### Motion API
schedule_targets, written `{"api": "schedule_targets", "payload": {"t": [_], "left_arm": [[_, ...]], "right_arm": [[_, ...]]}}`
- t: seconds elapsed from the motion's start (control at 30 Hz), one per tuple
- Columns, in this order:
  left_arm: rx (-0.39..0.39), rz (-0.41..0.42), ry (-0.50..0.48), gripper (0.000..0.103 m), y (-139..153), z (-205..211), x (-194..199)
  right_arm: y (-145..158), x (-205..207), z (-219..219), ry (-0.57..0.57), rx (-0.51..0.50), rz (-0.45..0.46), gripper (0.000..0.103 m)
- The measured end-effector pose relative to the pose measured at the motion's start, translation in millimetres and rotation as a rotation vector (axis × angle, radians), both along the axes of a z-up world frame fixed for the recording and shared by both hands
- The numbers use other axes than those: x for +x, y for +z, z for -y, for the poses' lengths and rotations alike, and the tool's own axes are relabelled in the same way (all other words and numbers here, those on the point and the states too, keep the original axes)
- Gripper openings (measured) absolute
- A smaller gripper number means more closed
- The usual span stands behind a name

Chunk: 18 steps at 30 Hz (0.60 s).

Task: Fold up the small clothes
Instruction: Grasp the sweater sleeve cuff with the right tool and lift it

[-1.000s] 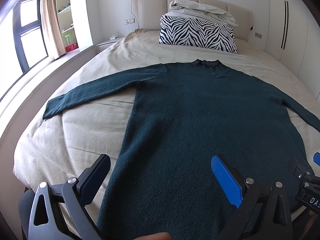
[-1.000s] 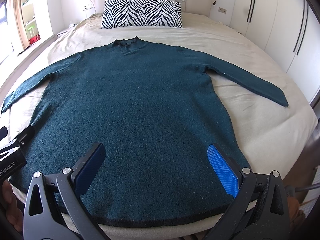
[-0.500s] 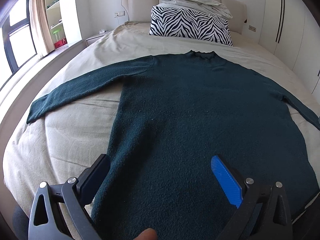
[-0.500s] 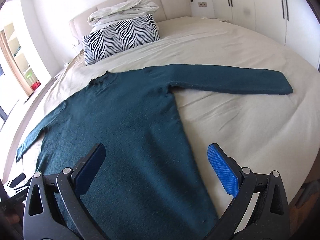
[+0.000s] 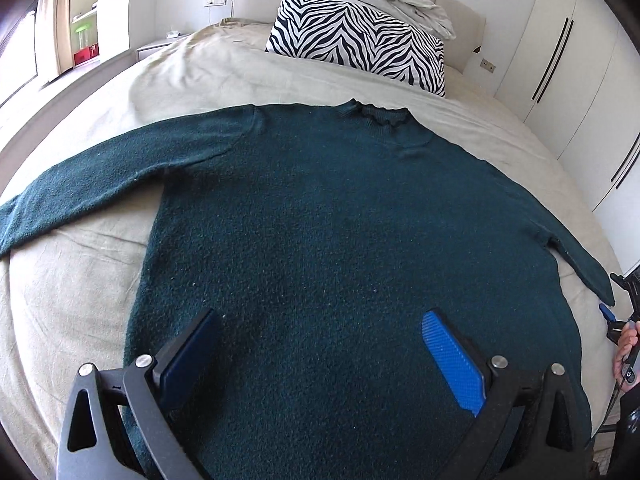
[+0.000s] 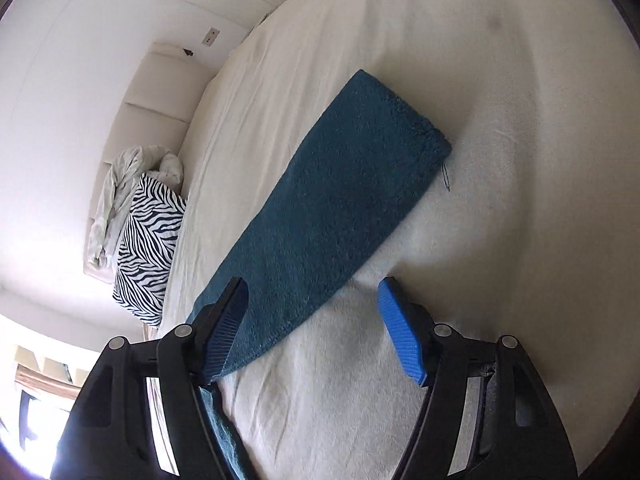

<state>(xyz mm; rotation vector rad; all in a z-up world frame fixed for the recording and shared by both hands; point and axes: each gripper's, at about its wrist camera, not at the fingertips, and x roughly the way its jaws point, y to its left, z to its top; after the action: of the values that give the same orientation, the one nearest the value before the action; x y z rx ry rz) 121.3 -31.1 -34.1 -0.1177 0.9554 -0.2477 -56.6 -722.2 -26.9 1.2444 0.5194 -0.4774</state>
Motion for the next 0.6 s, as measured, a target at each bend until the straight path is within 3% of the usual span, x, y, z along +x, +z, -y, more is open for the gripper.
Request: {"api": "schedule_targets", "payload": {"t": [0.13, 0.33, 0.4, 0.5, 0.6], "left_arm": [[-0.082, -0.032, -0.016, 0.088, -5, -4, 22], [-0.153, -0.056, -0.042, 0.086, -9, -13, 50], [-0.179, -0.064, -0.041, 0.087, -11, -17, 61], [-0.199, -0.062, -0.044, 0.087, -11, -20, 77], [-0.214, -0.041, -0.061, 0.087, -7, -21, 90]], "right_arm": [[-13, 8, 40, -0.067, 0.03, 0.032, 0.063], [-19, 27, 78, -0.077, -0.029, -0.061, 0.022], [-11, 42, 75, -0.054, -0.079, -0.098, 0.011], [9, 80, 53, -0.006, -0.165, -0.131, 0.009], [44, 129, 1, 0.107, -0.29, -0.132, 0.008]]}}
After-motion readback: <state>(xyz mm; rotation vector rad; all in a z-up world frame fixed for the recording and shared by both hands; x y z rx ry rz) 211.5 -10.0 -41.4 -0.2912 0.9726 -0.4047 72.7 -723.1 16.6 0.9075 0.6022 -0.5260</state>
